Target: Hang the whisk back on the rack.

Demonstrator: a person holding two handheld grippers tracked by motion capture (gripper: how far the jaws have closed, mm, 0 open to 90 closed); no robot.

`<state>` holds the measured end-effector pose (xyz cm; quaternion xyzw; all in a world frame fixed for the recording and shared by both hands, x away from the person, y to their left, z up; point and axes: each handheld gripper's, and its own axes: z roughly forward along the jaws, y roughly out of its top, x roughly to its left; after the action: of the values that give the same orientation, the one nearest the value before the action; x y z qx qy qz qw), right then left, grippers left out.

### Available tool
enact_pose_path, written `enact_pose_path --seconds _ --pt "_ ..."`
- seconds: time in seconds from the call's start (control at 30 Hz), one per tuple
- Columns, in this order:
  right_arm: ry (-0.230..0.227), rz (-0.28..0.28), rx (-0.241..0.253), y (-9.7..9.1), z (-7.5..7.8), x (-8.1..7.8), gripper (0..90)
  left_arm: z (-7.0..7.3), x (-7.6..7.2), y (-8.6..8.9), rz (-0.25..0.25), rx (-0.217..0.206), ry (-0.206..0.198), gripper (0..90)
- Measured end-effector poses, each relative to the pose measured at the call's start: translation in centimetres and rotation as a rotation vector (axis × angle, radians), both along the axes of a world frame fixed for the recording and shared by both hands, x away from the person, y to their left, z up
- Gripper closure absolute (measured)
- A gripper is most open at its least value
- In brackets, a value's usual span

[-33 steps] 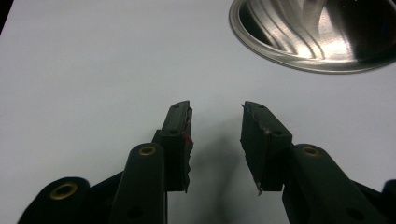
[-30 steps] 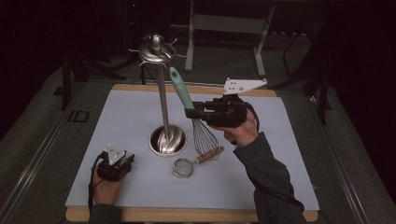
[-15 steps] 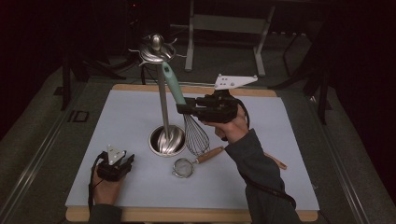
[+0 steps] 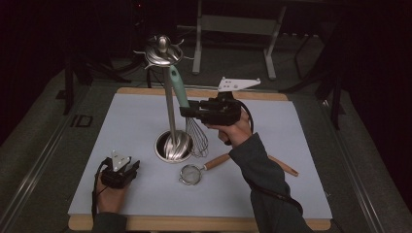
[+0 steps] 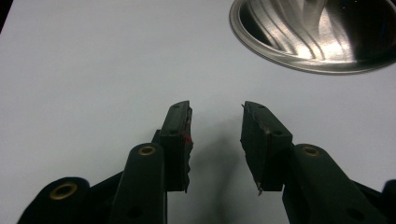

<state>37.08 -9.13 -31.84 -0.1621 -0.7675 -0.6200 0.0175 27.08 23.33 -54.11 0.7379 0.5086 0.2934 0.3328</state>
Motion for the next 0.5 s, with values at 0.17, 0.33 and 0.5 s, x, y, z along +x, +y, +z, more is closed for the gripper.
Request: enact_pose_path --seconds 0.17,0.33,0.5 --pt "0.011 -0.034 -0.035 0.82 0.14 0.20 65.6 0.01 0.00 0.05 -0.002 -0.002 0.000 62.8" --pt "0.015 -0.064 -0.053 1.15 0.23 0.23 63.2 0.01 -0.01 0.04 -0.002 -0.002 -0.002 62.8" --pt "0.014 -0.073 -0.058 0.98 0.37 0.23 62.7 0.01 -0.01 0.04 -0.002 -0.001 0.000 62.8"
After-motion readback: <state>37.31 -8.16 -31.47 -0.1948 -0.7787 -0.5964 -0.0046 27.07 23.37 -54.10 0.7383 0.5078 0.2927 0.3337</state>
